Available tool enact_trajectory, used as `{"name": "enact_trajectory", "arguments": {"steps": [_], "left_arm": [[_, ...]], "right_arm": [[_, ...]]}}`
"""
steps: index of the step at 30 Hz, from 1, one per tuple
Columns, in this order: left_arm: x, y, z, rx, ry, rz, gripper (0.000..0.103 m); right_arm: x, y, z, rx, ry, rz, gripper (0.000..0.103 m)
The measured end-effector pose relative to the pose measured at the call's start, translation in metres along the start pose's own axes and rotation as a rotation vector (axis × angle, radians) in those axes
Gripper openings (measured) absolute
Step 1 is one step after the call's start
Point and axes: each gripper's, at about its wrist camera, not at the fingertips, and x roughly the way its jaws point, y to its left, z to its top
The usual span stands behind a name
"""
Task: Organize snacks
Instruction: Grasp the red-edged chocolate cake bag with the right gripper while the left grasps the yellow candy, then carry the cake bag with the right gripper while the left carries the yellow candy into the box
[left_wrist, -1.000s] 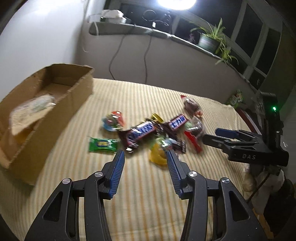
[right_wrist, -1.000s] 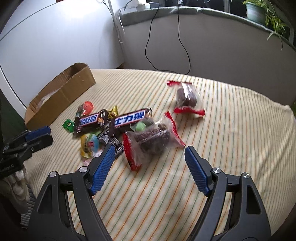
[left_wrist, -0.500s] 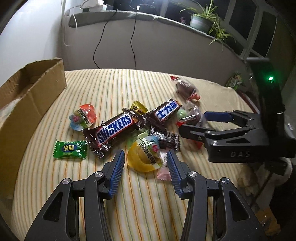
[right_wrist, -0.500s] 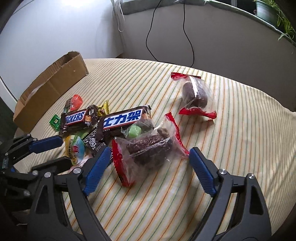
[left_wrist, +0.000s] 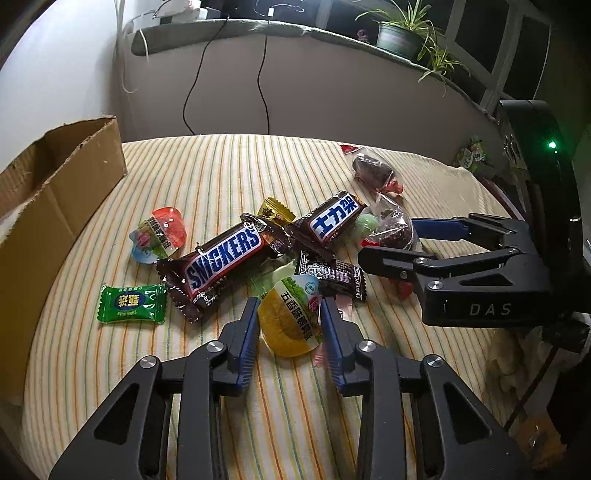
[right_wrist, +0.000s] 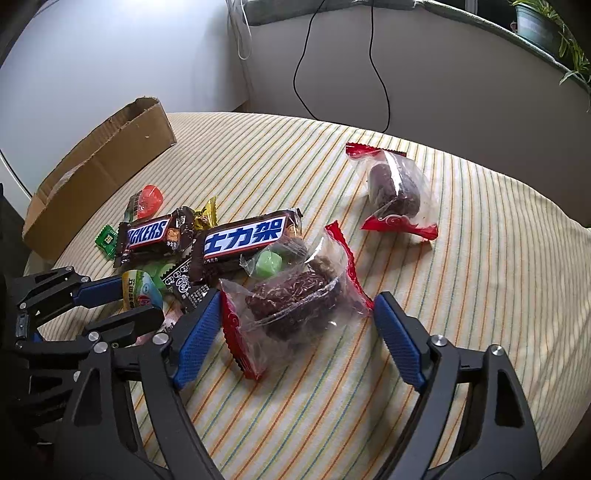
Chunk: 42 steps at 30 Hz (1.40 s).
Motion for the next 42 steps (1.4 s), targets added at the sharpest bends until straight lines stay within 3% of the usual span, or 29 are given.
{"name": "enact_trajectory", "arguments": {"steps": [16,31,42], "left_arm": [[-0.008,0.004,-0.004,-0.015,-0.013,-0.031,0.024],[-0.031,0.006,-0.003,-0.038,-0.062,-0.058,0.024],[-0.06,0.019,0.002,-0.059,-0.13,-0.037,0.024]], "right_arm": [[-0.013,0.0,-0.008,-0.004,-0.021,0.001,0.071],[-0.048,-0.007,-0.018,0.017,-0.082,0.003,0.07],[-0.064,0.01,-0.007,-0.011,-0.12,0.023,0.07]]}}
